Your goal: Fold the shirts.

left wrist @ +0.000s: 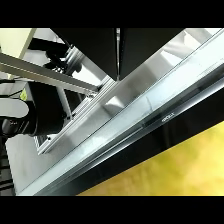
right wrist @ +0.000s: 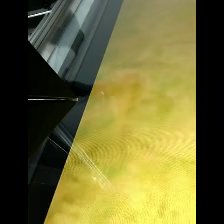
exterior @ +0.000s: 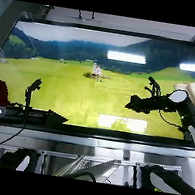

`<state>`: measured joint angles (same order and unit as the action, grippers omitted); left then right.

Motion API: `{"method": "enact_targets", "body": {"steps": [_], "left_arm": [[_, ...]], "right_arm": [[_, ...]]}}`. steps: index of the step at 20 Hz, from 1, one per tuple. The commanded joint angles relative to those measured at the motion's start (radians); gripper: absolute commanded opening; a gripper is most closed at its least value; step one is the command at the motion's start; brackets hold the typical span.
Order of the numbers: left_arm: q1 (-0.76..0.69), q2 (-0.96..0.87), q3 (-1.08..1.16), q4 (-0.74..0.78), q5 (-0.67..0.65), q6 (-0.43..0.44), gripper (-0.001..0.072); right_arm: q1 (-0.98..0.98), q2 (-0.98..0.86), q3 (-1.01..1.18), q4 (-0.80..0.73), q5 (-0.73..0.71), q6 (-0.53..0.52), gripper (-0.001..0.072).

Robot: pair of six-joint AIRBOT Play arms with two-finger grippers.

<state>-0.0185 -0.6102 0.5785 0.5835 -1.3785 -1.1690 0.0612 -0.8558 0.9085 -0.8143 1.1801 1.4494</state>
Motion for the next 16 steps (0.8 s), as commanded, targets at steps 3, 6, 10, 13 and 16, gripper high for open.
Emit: {"method": "enact_targets", "body": {"steps": [3, 6, 10, 13, 16], "left_arm": [[0.0, 0.001, 0.0, 0.0, 0.0, 0.001, 0.0014], [0.003, 0.001, 0.002, 0.0, 0.002, -0.003, 0.0014], [0.146, -0.021, 0.13, 0.082, -0.011, -0.1, 0.0014], [0.375, -0.058, 0.308, 0.267, -0.064, -0.174, 0.0486], [0.636, -0.112, 0.419, 0.43, -0.094, -0.233, 0.069]], "right_arm": [[0.001, 0.001, 0.0, 0.0, 0.002, 0.001, 0.0019], [0.001, 0.001, 0.0, 0.0, 0.002, 0.001, 0.0019], [0.001, 0.001, 0.0, 0.0, 0.002, 0.001, 0.0019], [0.001, 0.001, 0.0, 0.0, 0.002, 0.001, 0.0019], [0.001, 0.001, 0.0, 0.0, 0.002, 0.001, 0.0019]]}}
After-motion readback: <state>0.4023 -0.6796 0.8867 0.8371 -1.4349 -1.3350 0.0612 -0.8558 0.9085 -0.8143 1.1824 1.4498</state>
